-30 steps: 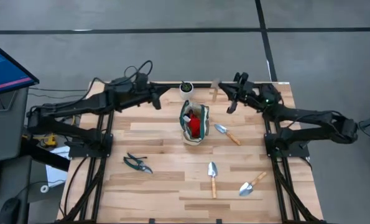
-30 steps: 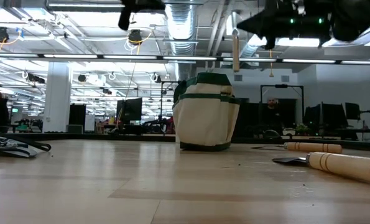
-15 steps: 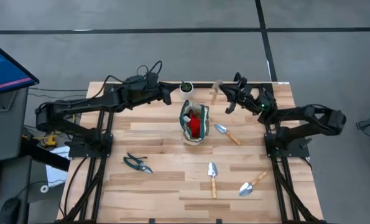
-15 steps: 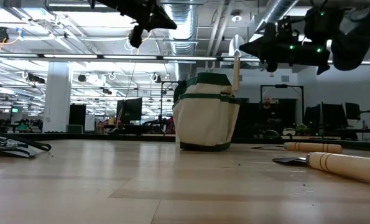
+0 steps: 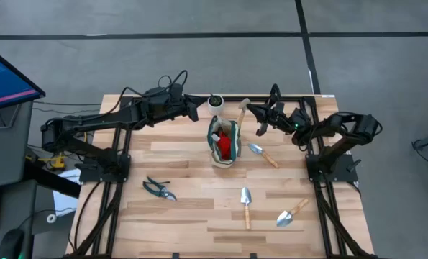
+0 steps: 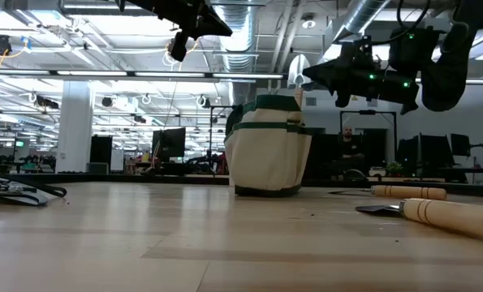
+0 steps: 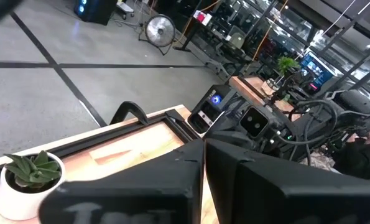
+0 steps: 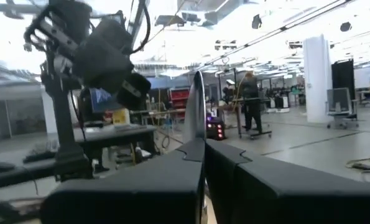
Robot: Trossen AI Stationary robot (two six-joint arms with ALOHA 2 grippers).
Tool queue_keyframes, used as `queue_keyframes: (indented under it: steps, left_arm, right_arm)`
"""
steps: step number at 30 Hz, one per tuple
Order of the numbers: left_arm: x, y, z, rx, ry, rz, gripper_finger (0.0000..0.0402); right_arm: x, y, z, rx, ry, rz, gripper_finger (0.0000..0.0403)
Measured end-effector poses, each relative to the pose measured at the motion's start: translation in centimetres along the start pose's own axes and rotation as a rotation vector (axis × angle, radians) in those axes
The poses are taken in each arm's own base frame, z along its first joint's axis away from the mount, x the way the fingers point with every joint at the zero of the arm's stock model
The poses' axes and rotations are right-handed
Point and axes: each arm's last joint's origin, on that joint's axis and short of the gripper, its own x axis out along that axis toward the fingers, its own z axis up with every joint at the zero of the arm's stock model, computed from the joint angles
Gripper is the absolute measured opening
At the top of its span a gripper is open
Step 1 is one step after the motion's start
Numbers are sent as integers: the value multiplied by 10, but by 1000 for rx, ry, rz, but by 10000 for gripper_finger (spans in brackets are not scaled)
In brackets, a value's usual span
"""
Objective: Pick & Place Garden tools in Gardening bag
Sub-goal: Put the brown trowel into the green gardening bag
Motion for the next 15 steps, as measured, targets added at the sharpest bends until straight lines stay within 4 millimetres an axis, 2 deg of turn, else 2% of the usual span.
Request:
queue_keyframes:
  steps: [9, 15]
  left_arm:
    - [0, -1, 0, 0, 14, -22, 3]
    - [0, -1, 0, 0, 13, -23, 4]
  right_arm:
    - [-6, 24, 22, -24, -56, 111, 0]
    - [-29, 27, 13, -39, 26, 43, 0]
